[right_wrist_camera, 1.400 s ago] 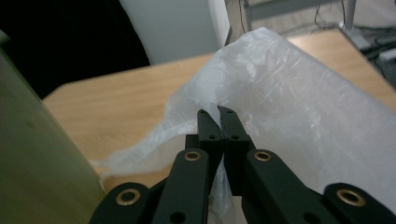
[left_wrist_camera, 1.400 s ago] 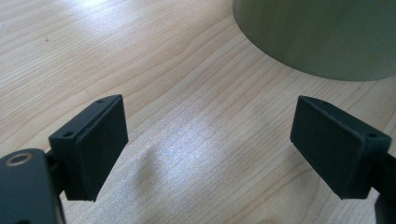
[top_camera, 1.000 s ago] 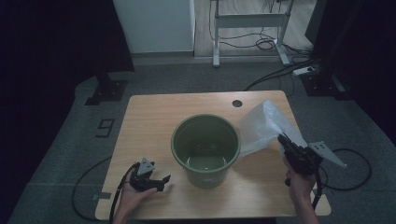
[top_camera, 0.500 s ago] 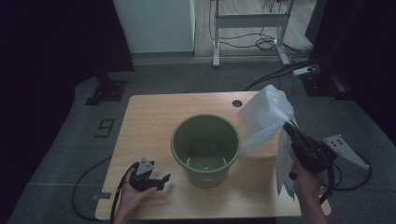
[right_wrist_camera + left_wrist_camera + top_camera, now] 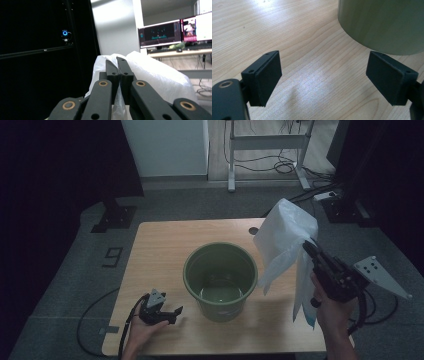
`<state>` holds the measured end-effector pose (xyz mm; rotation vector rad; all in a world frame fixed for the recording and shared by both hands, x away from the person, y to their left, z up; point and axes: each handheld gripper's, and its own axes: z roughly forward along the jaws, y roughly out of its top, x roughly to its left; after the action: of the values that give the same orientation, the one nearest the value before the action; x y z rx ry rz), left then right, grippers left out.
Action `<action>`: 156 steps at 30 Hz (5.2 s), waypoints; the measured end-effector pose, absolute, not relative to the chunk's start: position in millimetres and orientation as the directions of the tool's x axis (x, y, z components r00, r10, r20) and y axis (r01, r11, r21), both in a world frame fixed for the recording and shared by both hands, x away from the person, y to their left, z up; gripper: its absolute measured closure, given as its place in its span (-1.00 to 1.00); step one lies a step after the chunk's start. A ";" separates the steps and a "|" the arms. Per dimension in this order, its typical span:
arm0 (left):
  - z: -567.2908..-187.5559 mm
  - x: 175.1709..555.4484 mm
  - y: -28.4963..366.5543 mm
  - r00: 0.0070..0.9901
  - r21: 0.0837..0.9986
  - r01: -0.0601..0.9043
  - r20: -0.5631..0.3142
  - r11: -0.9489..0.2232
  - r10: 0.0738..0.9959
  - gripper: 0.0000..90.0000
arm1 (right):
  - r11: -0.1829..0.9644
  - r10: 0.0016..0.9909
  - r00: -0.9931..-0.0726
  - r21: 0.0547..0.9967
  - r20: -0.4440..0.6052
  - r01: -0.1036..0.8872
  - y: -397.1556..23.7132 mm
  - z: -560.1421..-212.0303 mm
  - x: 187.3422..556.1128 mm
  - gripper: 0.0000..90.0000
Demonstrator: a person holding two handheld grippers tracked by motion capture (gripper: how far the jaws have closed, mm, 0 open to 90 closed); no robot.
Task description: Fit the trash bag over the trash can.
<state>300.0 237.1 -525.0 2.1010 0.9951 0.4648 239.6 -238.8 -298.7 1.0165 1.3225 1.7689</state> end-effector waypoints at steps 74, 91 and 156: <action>-527.8 300.4 241.9 0.621 0.751 0.516 0.003 -0.411 0.784 -0.70 | -0.034 0.751 -0.641 0.979 0.159 0.203 -130.7 -386.5 256.3 0.51; -529.5 300.5 241.9 0.618 0.750 0.521 -0.002 -0.407 0.786 -0.70 | -0.017 0.836 -0.540 0.987 0.100 0.157 -153.1 -411.8 196.5 -0.37; -368.5 279.1 175.9 0.636 0.930 0.310 -0.049 -0.198 0.770 -0.53 | 0.060 0.807 -0.590 0.997 -0.024 0.041 -120.7 -367.5 256.2 0.94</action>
<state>279.1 175.9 -368.5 1.7793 0.8740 0.5321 256.2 -120.7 -367.5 0.8521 1.7257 1.5907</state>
